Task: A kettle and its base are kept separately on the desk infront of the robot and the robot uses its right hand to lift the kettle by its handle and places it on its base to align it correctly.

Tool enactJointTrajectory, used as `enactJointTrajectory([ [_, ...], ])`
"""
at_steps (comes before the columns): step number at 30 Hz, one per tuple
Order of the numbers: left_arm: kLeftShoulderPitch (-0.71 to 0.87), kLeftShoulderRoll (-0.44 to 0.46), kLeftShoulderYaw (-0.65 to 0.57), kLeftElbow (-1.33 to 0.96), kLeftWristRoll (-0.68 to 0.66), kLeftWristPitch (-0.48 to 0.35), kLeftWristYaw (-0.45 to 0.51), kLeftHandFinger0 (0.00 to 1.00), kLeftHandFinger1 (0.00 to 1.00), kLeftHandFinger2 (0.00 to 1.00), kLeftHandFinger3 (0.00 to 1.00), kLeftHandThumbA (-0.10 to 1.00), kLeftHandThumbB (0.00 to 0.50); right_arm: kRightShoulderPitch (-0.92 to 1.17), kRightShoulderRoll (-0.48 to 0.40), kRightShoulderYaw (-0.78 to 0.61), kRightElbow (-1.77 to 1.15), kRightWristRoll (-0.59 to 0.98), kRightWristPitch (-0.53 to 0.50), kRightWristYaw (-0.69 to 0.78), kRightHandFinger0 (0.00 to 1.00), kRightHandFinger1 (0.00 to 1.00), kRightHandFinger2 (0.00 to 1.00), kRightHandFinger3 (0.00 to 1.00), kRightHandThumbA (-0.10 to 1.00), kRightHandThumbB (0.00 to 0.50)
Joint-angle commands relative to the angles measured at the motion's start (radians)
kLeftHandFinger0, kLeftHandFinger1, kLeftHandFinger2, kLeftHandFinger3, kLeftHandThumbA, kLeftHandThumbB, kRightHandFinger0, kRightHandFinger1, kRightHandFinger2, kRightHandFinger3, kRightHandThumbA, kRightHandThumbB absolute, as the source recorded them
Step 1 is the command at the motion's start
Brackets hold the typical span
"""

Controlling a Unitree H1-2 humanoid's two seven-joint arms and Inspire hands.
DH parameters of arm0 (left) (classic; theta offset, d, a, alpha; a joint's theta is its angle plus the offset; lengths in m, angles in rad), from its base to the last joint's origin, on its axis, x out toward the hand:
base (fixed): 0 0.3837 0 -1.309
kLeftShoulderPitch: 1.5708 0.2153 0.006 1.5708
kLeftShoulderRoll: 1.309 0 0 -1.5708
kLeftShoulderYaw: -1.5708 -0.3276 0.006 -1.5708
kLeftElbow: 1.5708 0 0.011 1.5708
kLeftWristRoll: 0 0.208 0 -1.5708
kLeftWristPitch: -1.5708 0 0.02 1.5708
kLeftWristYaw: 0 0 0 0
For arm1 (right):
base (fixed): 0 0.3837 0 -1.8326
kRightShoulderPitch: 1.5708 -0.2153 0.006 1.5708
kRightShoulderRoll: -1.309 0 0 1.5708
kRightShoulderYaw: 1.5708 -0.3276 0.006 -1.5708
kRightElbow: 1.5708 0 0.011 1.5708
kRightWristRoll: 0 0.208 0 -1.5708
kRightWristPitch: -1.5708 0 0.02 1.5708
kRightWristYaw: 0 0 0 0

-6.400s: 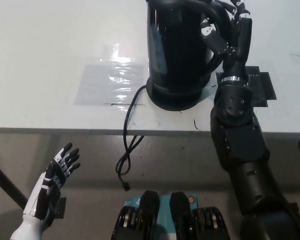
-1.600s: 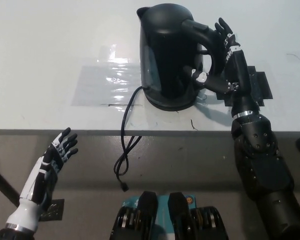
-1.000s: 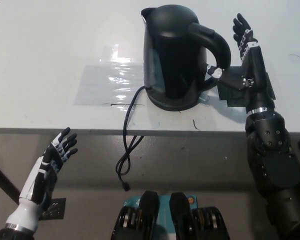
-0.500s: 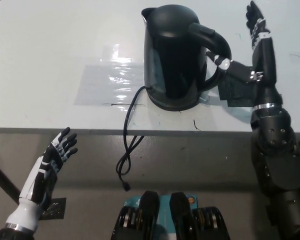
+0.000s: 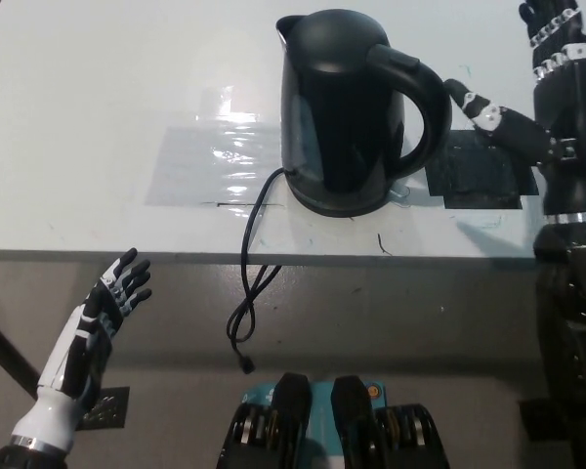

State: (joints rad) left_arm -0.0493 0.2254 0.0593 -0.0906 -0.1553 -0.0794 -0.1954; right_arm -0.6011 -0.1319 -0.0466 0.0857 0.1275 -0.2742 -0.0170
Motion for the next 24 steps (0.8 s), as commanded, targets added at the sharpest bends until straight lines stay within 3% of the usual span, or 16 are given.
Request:
enactJointTrajectory([
  [1, -0.021, 0.007, 0.006, -0.02, -0.019, -0.015, -0.009, 1.0, 1.0, 1.0, 1.0, 1.0, 0.1, 0.042, -0.033, -0.023, -0.137, 0.064, 0.056, 0.039, 1.0, 1.0, 1.0, 1.0, 0.94, 0.5],
  [3, -0.022, 0.008, 0.008, -0.02, -0.018, -0.017, -0.008, 1.0, 1.0, 1.0, 1.0, 1.0, 0.098, 0.08, -0.036, -0.038, -0.196, 0.044, 0.069, 0.016, 1.0, 1.0, 1.0, 1.0, 1.0, 0.5],
  [11, -0.016, 0.006, 0.012, -0.015, -0.02, -0.035, -0.008, 1.0, 1.0, 1.0, 1.0, 1.0, 0.104, 0.317, -0.033, -0.055, -0.423, -0.055, 0.022, 0.012, 1.0, 1.0, 1.0, 1.0, 1.0, 0.5],
  [14, -0.017, -0.006, 0.019, -0.007, -0.023, -0.05, 0.002, 1.0, 1.0, 1.0, 1.0, 1.0, 0.124, 0.418, -0.043, -0.04, -0.387, -0.095, -0.062, 0.035, 1.0, 1.0, 1.0, 1.0, 1.0, 0.473],
  [18, -0.014, -0.01, 0.019, -0.015, -0.008, -0.046, 0.009, 1.0, 1.0, 1.0, 1.0, 1.0, 0.143, 0.481, -0.036, -0.039, -0.27, -0.092, -0.122, 0.032, 1.0, 1.0, 1.0, 1.0, 1.0, 0.5],
  [24, -0.009, -0.015, 0.025, -0.021, 0.001, -0.056, 0.015, 1.0, 1.0, 1.0, 1.0, 1.0, 0.147, 0.524, -0.016, -0.042, -0.122, -0.102, -0.195, 0.019, 1.0, 1.0, 1.0, 1.0, 1.0, 0.493],
])
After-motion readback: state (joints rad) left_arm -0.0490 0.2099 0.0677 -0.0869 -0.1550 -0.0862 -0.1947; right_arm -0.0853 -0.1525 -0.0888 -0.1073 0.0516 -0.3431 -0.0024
